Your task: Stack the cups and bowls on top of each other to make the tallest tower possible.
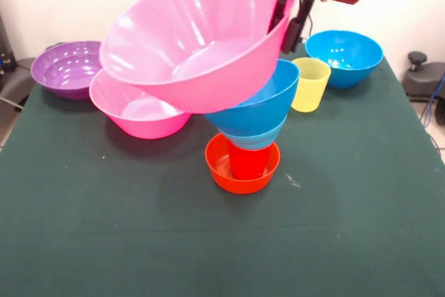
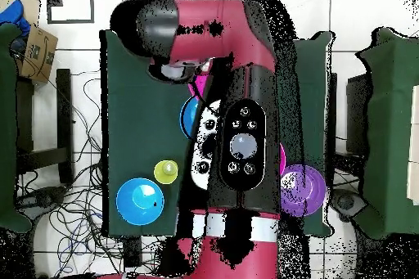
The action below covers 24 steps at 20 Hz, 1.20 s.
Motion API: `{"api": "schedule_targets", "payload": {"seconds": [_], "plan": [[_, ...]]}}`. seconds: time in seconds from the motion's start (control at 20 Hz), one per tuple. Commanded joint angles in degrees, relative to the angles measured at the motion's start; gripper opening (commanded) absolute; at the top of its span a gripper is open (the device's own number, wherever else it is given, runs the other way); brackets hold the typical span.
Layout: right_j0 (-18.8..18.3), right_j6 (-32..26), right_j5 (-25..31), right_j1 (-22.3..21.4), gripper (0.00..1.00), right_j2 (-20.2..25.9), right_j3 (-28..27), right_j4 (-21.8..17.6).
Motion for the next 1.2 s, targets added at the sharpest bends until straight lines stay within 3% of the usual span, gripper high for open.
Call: {"api": "schedule_targets", "payload": {"seconds": [0.05,0.75,1.2], "plan": [[2.7,11.9,0.8,1.2,0.00,-0.7,6.8,0.0],[6.1,15.6,-2.7,0.9,0.00,-3.2,11.9,1.6],[7.3,17.4,-10.1,-0.4,0.00,-4.4,18.6,2.4]]}}
